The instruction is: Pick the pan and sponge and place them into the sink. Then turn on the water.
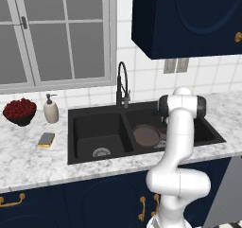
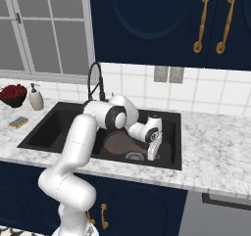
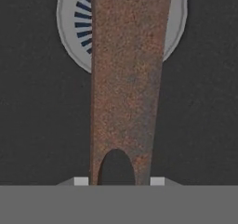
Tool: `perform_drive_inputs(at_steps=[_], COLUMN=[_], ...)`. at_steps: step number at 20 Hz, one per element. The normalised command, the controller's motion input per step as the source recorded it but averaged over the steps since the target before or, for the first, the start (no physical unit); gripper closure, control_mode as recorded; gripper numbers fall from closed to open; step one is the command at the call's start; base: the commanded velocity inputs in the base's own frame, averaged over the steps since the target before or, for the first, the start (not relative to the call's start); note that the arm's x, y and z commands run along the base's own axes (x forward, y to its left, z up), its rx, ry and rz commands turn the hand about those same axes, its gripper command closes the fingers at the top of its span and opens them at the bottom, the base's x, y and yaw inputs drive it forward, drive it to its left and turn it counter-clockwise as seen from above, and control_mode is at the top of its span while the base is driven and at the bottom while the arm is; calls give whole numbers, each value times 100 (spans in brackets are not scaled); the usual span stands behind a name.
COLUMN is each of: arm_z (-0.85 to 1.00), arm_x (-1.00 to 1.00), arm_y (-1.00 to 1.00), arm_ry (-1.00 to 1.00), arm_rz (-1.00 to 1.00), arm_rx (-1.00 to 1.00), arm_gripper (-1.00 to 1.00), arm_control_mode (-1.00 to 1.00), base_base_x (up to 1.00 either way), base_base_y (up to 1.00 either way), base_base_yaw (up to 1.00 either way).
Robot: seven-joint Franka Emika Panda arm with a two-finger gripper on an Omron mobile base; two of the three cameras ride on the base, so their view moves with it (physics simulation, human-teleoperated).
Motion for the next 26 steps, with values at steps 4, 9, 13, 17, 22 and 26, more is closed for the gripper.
perform_drive_inputs(at_steps=[4, 9, 13, 17, 22, 26], arm_z=[-34, -27, -32, -36, -6, 20], arm_x=[43, 44, 48, 45, 10, -4], arm_y=[4, 1, 0, 0, 0, 0], arm_ry=[-1, 0, 0, 0, 0, -1], arm_rz=[4, 3, 2, 2, 0, 0], arm_rx=[0, 0, 0, 0, 0, 0], arm_gripper=[100, 100, 100, 100, -100, -100], arm_control_mode=[-100, -100, -100, -100, -100, -100], base_base_x=[0, 0, 0, 0, 0, 0], base_base_y=[0, 0, 0, 0, 0, 0], base_base_yaw=[0, 0, 0, 0, 0, 0])
